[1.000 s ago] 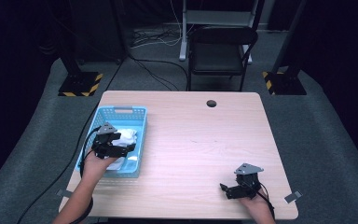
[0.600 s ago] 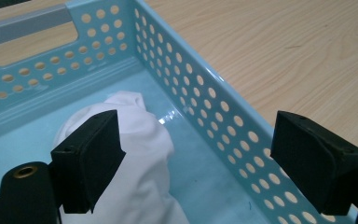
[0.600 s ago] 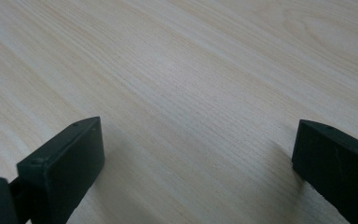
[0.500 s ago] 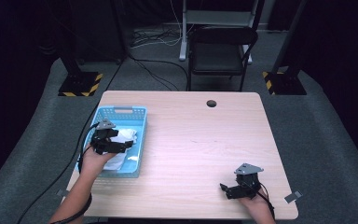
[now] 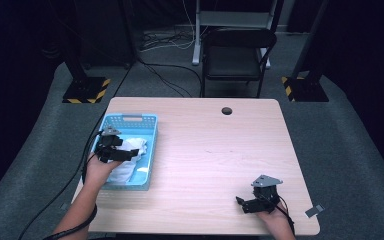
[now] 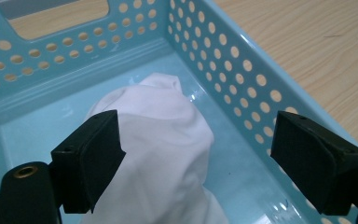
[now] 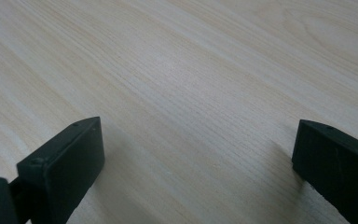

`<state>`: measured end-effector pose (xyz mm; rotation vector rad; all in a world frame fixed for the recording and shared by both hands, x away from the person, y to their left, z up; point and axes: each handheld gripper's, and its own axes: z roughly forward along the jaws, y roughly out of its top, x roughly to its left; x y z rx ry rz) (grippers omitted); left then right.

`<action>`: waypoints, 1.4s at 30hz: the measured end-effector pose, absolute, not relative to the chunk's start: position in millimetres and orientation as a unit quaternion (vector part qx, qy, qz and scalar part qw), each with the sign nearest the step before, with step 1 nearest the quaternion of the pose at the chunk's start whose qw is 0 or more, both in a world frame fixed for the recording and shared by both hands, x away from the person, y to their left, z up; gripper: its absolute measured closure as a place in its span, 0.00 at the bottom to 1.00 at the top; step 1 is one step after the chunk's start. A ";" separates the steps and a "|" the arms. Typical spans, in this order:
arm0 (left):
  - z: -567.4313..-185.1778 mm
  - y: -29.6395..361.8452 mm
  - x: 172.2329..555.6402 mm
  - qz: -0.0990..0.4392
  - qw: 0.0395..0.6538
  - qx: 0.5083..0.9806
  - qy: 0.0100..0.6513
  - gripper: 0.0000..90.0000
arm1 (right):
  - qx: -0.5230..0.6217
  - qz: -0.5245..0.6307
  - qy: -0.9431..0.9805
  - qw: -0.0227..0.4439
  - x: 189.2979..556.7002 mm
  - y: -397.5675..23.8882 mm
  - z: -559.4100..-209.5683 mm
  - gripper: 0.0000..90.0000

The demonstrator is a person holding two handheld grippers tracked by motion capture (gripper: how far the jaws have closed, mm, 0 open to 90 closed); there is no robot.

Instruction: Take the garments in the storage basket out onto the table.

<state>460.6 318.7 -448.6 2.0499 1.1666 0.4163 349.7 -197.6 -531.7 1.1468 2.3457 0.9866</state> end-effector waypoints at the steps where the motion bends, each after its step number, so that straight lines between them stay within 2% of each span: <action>1: -449.5 320.1 461.8 0.160 0.361 0.798 0.456 0.17 | 0.404 0.348 0.828 0.174 349.7 -197.6 -531.7 0.02; 24: -460.4 319.8 475.1 0.147 0.329 0.808 0.466 0.17 | 0.405 0.348 0.827 0.174 349.7 -197.6 -531.7 0.02; 42: -471.8 316.6 487.8 0.126 0.293 0.815 0.484 0.13 | 0.405 0.348 0.828 0.174 349.7 -197.6 -531.7 0.02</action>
